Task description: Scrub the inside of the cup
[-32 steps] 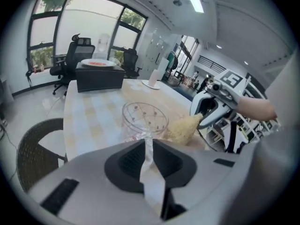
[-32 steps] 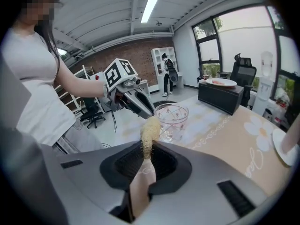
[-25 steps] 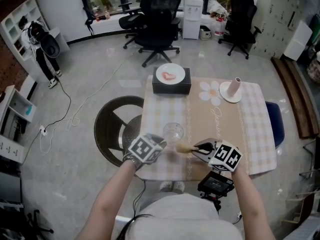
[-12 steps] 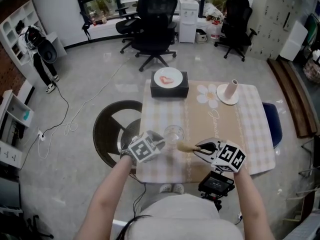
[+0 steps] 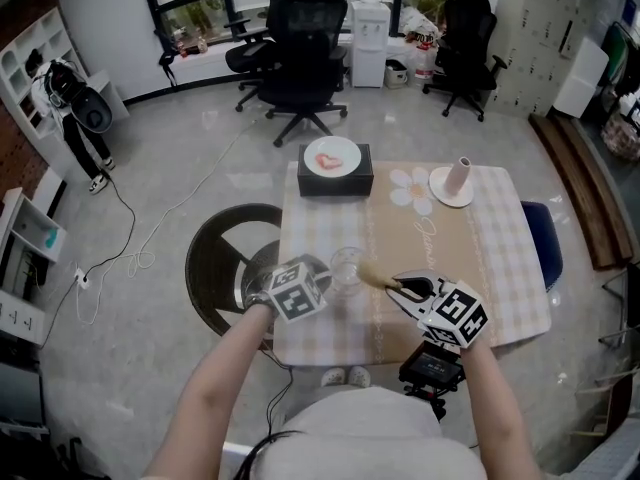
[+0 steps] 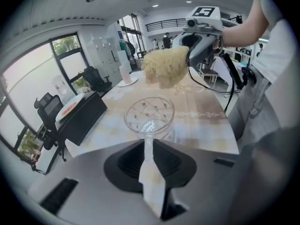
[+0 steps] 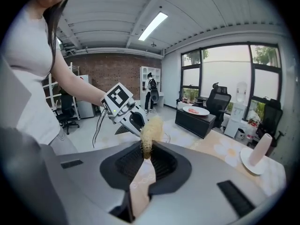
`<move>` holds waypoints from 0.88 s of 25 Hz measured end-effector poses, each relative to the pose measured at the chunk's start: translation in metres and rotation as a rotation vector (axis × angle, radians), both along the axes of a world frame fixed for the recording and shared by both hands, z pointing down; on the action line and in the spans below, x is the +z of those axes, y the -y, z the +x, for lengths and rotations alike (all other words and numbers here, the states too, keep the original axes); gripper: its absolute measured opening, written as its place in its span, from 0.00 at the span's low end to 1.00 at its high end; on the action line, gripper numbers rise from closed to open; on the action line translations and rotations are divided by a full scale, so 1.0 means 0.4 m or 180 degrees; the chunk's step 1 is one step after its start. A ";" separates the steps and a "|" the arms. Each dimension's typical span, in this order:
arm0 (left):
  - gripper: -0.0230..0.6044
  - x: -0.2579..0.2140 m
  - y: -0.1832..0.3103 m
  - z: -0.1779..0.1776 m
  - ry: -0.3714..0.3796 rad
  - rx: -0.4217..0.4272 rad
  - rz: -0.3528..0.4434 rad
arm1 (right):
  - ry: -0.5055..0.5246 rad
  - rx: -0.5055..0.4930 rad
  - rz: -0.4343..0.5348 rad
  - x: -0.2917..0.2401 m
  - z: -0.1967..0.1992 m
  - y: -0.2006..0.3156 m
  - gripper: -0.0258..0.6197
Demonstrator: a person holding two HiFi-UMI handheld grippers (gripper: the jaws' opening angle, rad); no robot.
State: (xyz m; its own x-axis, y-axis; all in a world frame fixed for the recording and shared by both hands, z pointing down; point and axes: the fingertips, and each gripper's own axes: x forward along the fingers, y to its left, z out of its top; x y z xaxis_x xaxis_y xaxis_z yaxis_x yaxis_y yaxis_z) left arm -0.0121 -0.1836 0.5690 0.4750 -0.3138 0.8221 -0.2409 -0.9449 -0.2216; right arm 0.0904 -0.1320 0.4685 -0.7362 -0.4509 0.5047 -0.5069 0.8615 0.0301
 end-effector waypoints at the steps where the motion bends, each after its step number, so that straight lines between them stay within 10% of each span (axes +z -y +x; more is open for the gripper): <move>1: 0.12 -0.002 0.001 0.001 -0.0028 -0.0012 -0.0020 | 0.0006 0.0040 0.0019 -0.003 0.000 0.003 0.11; 12: 0.28 -0.001 -0.019 -0.009 -0.0132 -0.0061 -0.0158 | 0.0102 0.0223 0.0120 -0.008 -0.021 0.010 0.11; 22: 0.36 -0.132 -0.012 0.007 -0.0869 -0.0563 -0.0056 | 0.0276 0.0417 0.0280 -0.047 -0.012 0.042 0.11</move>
